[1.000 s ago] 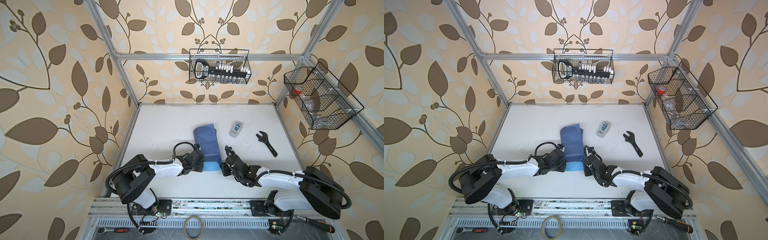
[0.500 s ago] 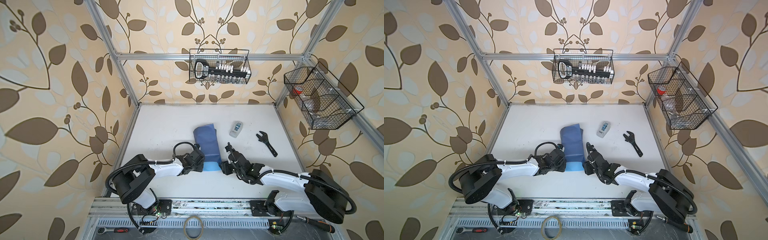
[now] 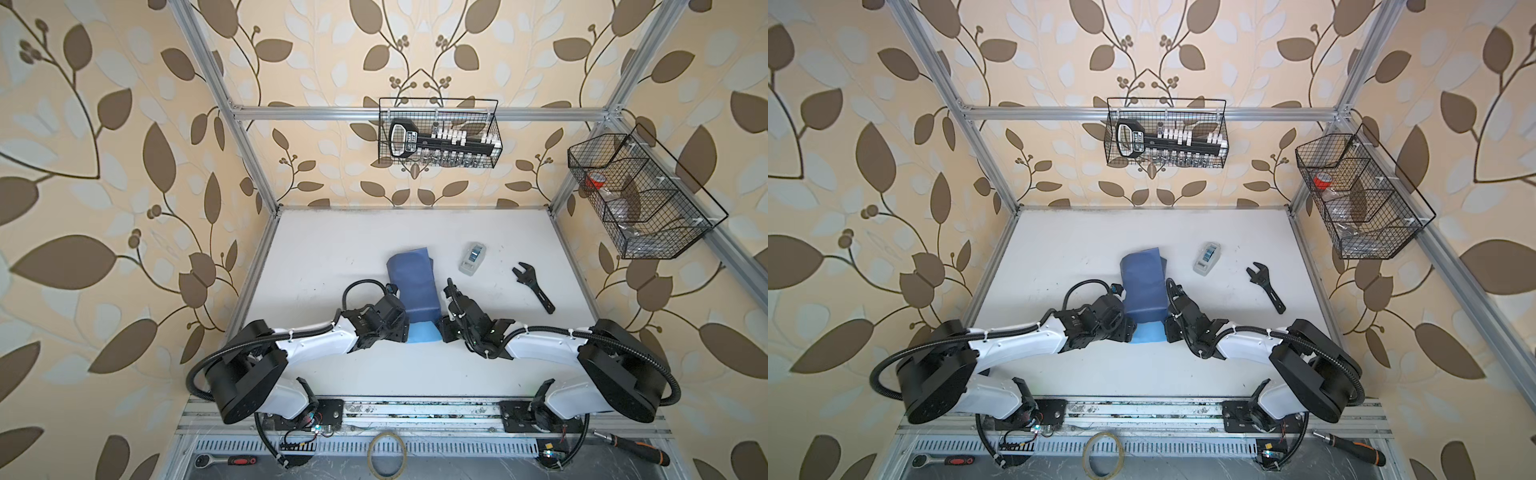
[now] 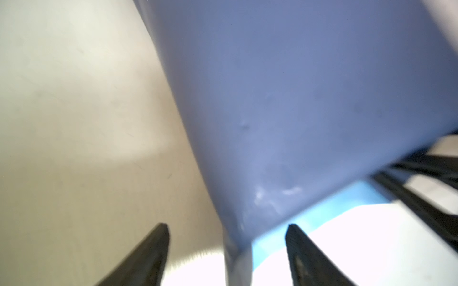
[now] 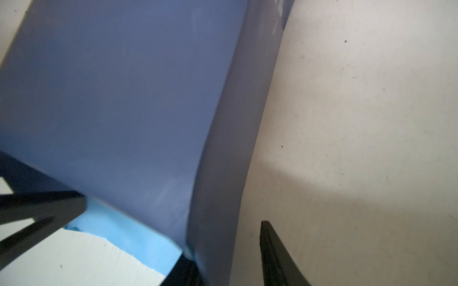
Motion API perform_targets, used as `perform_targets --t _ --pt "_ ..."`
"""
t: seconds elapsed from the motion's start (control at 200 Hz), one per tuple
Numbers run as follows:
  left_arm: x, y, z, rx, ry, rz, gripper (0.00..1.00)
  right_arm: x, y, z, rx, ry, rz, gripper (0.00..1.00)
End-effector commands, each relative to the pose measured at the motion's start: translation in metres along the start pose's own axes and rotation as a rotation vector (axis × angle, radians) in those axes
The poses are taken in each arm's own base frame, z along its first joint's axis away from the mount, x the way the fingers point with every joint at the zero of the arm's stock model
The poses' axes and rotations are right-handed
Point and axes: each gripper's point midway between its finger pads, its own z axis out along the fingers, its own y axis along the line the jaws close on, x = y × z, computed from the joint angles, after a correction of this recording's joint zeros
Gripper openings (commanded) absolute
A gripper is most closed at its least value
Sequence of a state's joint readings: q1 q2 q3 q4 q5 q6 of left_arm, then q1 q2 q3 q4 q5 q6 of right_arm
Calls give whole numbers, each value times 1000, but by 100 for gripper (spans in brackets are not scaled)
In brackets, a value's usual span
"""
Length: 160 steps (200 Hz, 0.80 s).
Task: Wrap the gift box in paper
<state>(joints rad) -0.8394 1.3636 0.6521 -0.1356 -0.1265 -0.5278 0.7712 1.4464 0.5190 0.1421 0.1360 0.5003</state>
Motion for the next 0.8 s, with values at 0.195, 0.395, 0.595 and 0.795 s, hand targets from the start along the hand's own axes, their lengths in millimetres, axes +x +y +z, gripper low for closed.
perform_targets --t 0.195,0.395,0.595,0.795 --pt "-56 -6 -71 7 -279 286 96 -12 6 2 -31 -22 2 35" --pt "-80 -40 -95 105 -476 665 99 -9 7 3 -42 -14 5 35" --pt "-77 -52 -71 68 -401 1039 94 -8 7 1 -50 -14 9 35" --pt "-71 -52 -41 74 -291 1202 92 -5 6 1 -49 -14 14 35"
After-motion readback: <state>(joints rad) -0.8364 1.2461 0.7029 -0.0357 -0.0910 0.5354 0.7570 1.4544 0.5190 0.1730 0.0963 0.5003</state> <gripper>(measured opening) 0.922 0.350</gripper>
